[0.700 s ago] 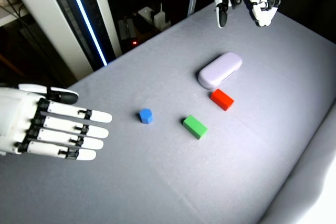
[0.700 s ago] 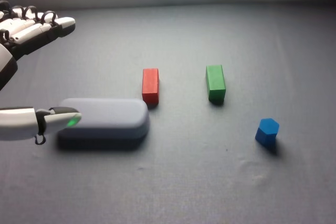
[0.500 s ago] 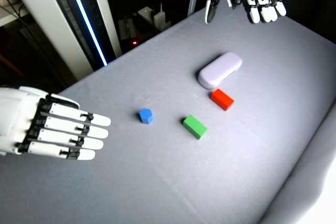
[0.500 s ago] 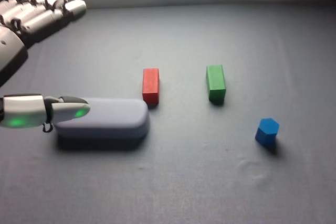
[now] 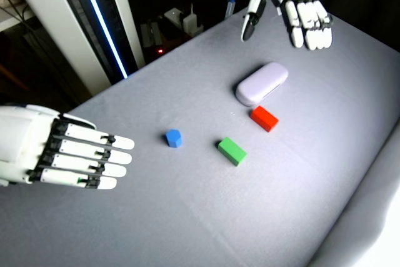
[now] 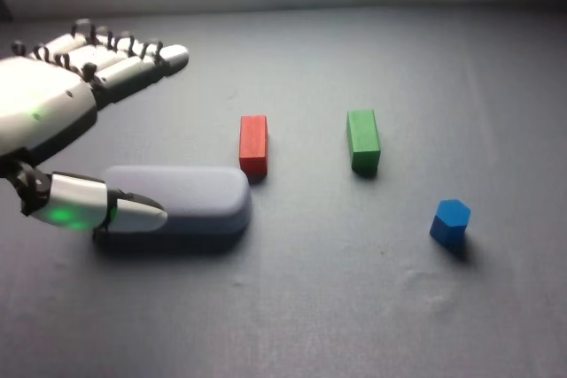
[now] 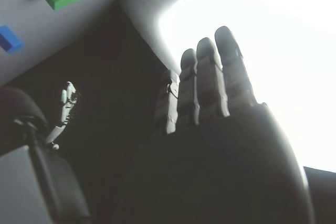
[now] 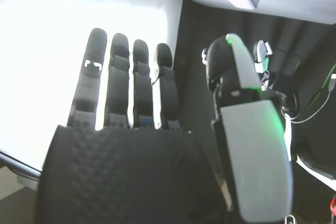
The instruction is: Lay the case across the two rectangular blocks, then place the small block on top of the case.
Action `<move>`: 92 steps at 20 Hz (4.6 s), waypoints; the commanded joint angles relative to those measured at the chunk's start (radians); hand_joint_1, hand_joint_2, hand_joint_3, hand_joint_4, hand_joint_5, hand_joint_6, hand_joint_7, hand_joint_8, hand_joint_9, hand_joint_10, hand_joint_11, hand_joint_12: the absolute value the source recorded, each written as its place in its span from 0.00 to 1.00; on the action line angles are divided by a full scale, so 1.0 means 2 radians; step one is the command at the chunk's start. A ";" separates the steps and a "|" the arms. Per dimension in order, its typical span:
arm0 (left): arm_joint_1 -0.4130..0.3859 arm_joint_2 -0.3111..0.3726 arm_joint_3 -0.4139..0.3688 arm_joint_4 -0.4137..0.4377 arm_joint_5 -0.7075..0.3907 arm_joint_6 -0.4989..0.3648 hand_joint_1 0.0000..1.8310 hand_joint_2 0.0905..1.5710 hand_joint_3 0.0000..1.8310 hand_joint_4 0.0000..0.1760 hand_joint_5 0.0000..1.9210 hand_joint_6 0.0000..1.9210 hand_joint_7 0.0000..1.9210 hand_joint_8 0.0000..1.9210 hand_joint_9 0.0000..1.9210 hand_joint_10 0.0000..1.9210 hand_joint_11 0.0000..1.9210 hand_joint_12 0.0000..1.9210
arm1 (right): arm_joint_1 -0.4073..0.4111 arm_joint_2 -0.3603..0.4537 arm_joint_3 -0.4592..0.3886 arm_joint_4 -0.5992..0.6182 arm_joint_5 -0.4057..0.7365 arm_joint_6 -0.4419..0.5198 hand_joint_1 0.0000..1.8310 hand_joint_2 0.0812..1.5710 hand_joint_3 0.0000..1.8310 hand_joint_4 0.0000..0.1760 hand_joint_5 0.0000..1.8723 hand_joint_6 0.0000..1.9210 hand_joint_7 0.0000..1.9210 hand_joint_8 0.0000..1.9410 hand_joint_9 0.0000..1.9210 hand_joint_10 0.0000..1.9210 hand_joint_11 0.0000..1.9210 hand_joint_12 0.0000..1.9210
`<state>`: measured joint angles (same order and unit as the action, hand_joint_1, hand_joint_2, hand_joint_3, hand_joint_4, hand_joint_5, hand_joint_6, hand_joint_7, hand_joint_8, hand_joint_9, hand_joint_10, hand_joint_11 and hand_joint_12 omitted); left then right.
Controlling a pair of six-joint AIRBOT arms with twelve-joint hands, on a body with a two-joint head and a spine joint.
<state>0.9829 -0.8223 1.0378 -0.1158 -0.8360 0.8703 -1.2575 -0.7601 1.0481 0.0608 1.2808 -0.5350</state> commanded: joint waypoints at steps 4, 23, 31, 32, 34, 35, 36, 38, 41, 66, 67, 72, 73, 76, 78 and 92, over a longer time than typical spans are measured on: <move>-0.016 -0.008 0.014 0.009 0.005 0.001 0.38 0.50 0.00 0.70 0.06 0.01 0.07 0.00 0.08 0.00 0.00 0.23 | 0.006 0.002 0.002 0.012 0.057 0.003 0.44 0.78 0.00 0.00 0.22 0.00 0.17 0.00 0.17 0.00 0.03 0.41; -0.067 -0.091 0.094 0.016 0.177 0.049 0.49 0.51 0.00 0.29 0.17 0.00 0.22 0.00 0.28 0.01 0.11 0.54 | 0.006 0.001 0.001 0.011 0.056 0.006 0.45 0.78 0.00 0.00 0.22 0.00 0.17 0.00 0.18 0.00 0.03 0.43; -0.068 -0.096 0.093 -0.006 0.160 0.063 0.68 0.69 0.00 0.00 0.49 0.51 0.54 0.51 0.52 0.45 0.43 0.71 | 0.005 0.001 0.001 0.011 0.056 0.007 0.47 0.79 0.00 0.00 0.22 0.00 0.17 0.00 0.18 0.00 0.03 0.44; -0.068 -0.092 0.088 -0.006 0.151 0.063 0.67 0.69 0.00 0.00 0.48 0.53 0.54 0.50 0.52 0.44 0.42 0.71 | 0.005 0.001 0.001 0.011 0.056 0.008 0.46 0.79 0.00 0.00 0.22 0.00 0.18 0.00 0.18 0.00 0.03 0.44; -0.068 -0.078 0.071 -0.006 0.119 0.063 0.68 0.69 0.00 0.00 0.48 0.53 0.56 0.48 0.52 0.41 0.41 0.67 | 0.005 0.000 0.001 0.011 0.056 0.008 0.43 0.80 0.00 0.00 0.21 0.00 0.17 0.00 0.18 0.00 0.02 0.45; -0.068 -0.068 0.059 -0.006 0.095 0.061 0.68 0.68 0.00 0.00 0.50 0.52 0.57 0.44 0.53 0.38 0.42 0.64 | 0.005 0.000 0.001 0.011 0.056 0.008 0.45 0.79 0.00 0.00 0.22 0.00 0.18 0.00 0.18 0.00 0.03 0.45; -0.068 -0.059 0.049 -0.002 0.074 0.057 0.68 0.67 0.00 0.00 0.51 0.50 0.59 0.42 0.55 0.36 0.43 0.64 | 0.005 0.000 0.001 0.011 0.056 0.008 0.46 0.79 0.00 0.00 0.22 0.00 0.17 0.00 0.18 0.00 0.02 0.47; -0.069 -0.044 0.034 0.011 0.027 0.036 0.76 0.66 0.00 0.00 0.49 0.52 0.59 0.38 0.52 0.57 0.44 0.73 | 0.005 -0.001 0.001 0.011 0.056 0.008 0.45 0.79 0.00 0.00 0.22 0.00 0.17 0.00 0.18 0.00 0.02 0.47; -0.078 -0.039 0.030 0.022 -0.013 0.008 0.74 0.68 0.00 0.00 0.46 0.58 0.57 0.41 0.52 0.55 0.41 0.76 | 0.005 -0.001 0.001 0.011 0.056 0.008 0.47 0.79 0.00 0.00 0.22 0.00 0.17 0.00 0.18 0.00 0.01 0.47; -0.233 -0.239 0.191 0.039 0.160 0.026 0.69 0.72 0.00 0.00 0.47 0.48 0.48 0.71 0.49 0.77 0.49 0.87 | 0.011 -0.007 0.007 0.009 0.048 0.008 0.43 0.79 0.00 0.00 0.23 0.00 0.18 0.00 0.18 0.00 0.01 0.48; -0.232 -0.242 0.195 0.033 0.166 0.029 0.69 0.72 0.00 0.00 0.47 0.49 0.48 0.70 0.48 0.76 0.48 0.87 | 0.011 -0.007 0.007 0.009 0.048 0.008 0.44 0.79 0.00 0.00 0.23 0.00 0.18 0.00 0.18 0.00 0.01 0.48; -0.228 -0.248 0.206 0.007 0.189 0.058 0.76 0.68 0.00 0.00 0.47 0.47 0.51 0.55 0.54 0.60 0.50 0.70 | 0.011 -0.007 0.007 0.009 0.048 0.009 0.44 0.80 0.00 0.00 0.22 0.00 0.17 0.00 0.18 0.00 0.02 0.45; -0.226 -0.248 0.206 0.005 0.189 0.058 0.76 0.68 0.00 0.00 0.48 0.46 0.52 0.55 0.54 0.59 0.50 0.67 | 0.011 -0.008 0.007 0.009 0.048 0.009 0.46 0.80 0.00 0.00 0.22 0.00 0.18 0.00 0.18 0.00 0.02 0.45; -0.225 -0.251 0.211 0.002 0.194 0.058 0.76 0.68 0.00 0.00 0.48 0.44 0.52 0.53 0.54 0.60 0.48 0.65 | 0.011 -0.009 0.007 0.009 0.047 0.009 0.47 0.80 0.00 0.00 0.22 0.00 0.18 0.00 0.17 0.00 0.01 0.45; -0.225 -0.255 0.215 0.000 0.197 0.058 0.70 0.68 0.00 0.00 0.51 0.41 0.54 0.58 0.53 0.51 0.48 0.67 | 0.011 -0.009 0.007 0.009 0.047 0.009 0.48 0.80 0.00 0.00 0.22 0.00 0.17 0.00 0.17 0.00 0.01 0.46; -0.223 -0.261 0.220 -0.009 0.204 0.067 0.57 0.59 0.00 0.00 0.45 0.00 0.48 0.00 0.49 0.12 0.34 0.56 | 0.011 -0.010 0.007 0.007 0.046 0.011 0.45 0.80 0.00 0.00 0.22 0.00 0.17 0.00 0.18 0.00 0.03 0.43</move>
<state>0.5434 -1.3445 1.4738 -0.1337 -0.3069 1.0023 -1.2449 -0.7792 1.0584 0.0486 1.2583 -0.5213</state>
